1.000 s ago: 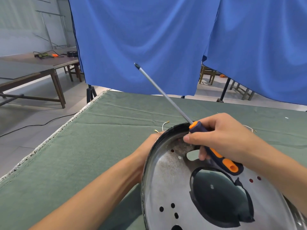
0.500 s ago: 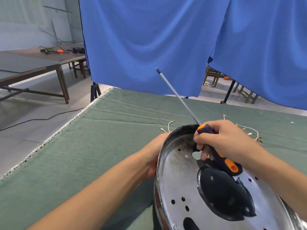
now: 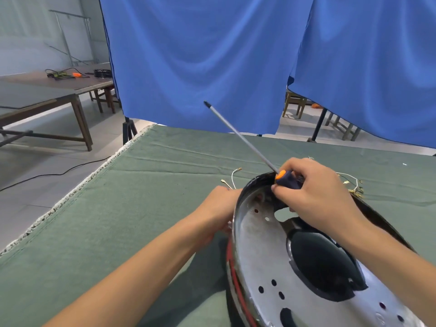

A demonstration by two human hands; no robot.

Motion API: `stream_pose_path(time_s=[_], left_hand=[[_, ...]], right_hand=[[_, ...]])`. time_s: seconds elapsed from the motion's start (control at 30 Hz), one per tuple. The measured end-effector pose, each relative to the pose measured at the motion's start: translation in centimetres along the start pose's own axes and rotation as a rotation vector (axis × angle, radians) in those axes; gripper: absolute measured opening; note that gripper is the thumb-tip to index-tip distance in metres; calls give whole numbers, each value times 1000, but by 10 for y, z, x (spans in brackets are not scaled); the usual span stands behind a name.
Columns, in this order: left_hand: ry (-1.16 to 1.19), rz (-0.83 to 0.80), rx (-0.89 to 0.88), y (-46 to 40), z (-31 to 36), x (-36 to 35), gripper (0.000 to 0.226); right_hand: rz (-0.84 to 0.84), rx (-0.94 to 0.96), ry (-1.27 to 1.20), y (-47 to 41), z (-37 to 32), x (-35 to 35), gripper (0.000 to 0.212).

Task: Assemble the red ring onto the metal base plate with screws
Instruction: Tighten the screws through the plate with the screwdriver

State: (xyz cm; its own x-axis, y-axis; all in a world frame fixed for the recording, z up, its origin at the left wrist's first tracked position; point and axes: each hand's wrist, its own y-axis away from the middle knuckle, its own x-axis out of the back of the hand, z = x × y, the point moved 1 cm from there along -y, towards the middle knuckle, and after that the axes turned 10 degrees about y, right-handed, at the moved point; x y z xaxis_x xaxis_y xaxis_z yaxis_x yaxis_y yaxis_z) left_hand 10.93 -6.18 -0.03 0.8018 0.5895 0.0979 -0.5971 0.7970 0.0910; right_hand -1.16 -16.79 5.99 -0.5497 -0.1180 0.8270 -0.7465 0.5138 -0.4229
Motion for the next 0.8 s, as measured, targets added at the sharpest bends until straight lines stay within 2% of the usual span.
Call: stream_pose_path(time_s=[0.07, 0.2, 0.3, 0.37, 0.4, 0.43, 0.47, 0.53, 0.73, 0.8], left_hand=[[-30, -32, 9, -3, -2, -3, 59], [-149, -177, -26, -8, -9, -2, 50], [-171, -199, -139, -13, -11, -8, 42], [-149, -175, -186, -18, -14, -16, 14], [-174, -167, -203, -21, -16, -20, 12], [-246, -158, -219, -26, -20, -24, 25], [-412, -162, -224, -29, -25, -29, 32], [-713, -122, -266, -32, -31, -31, 31], [-708, -13, -320, -29, -35, -33, 25], [-750, 2, -287, -29, -32, -31, 19]], right_hand=[[3, 11, 31, 2, 5, 0, 24], [-51, -39, -27, 4, 16, 5, 15], [-23, -48, -37, 5, 22, 10, 14], [-9, -60, -43, 5, 26, 13, 13], [-8, -68, -47, 6, 29, 13, 14], [-12, -77, -50, 7, 32, 14, 14], [-20, -84, -48, 7, 34, 14, 15], [-53, -95, -38, 8, 40, 12, 16], [-91, -131, -44, 5, 49, 6, 17], [-118, -129, -59, 5, 49, 4, 14]])
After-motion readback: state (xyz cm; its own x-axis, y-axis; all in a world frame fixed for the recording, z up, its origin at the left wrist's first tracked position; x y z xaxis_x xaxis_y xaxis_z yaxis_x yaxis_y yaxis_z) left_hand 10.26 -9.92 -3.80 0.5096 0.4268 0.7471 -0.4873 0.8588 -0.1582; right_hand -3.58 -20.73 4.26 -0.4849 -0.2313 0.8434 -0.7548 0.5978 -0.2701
